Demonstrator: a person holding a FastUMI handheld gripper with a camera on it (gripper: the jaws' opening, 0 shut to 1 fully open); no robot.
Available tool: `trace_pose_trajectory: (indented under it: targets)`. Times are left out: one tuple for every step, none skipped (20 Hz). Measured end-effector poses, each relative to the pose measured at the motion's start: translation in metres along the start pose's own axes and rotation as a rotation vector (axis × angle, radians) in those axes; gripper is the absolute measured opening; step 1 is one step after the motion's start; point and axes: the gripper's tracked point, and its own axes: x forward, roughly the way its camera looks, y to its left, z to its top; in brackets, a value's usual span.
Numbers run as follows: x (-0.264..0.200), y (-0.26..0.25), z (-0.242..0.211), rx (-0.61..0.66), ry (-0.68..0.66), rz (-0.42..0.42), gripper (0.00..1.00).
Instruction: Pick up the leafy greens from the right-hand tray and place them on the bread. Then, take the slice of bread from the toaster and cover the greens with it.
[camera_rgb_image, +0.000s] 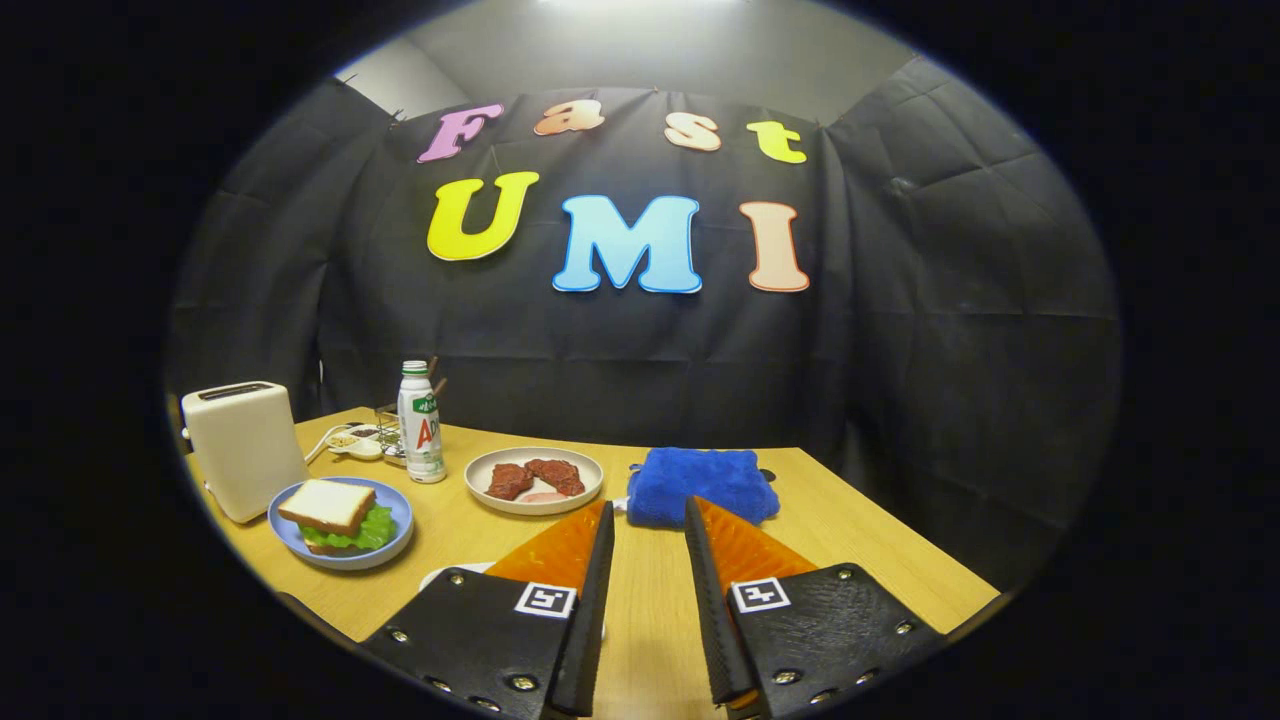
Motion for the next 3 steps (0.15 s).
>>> trace_pose_trajectory:
  targets:
    - [0.0,-0.009,0.001,0.007,-0.002,-0.002,0.42]
    - [0.0,-0.018,0.0,0.016,-0.001,-0.004,0.42]
    - [-0.001,-0.027,-0.001,0.032,0.0,-0.001,0.42]
